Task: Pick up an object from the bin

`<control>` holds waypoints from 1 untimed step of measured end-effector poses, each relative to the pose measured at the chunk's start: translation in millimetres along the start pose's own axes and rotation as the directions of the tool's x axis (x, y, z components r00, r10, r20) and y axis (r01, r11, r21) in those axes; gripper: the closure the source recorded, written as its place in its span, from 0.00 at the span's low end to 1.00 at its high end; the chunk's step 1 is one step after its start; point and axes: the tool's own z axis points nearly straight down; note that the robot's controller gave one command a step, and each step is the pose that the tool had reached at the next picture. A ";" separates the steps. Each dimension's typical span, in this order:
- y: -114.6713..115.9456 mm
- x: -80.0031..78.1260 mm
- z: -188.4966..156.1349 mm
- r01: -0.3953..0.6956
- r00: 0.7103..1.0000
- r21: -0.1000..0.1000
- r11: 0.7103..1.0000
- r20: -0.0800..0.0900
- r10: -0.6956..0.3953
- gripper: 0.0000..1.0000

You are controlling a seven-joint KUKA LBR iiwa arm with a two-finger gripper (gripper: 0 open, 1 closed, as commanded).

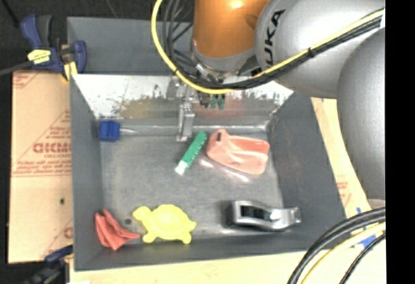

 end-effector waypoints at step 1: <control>-0.6 -1.0 -5.5 -0.002 1.000 -0.001 1.000 0.008 0.002 0.00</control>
Offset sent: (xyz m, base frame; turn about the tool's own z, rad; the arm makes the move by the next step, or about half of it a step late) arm -0.0335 -0.0596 -0.1643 -0.3825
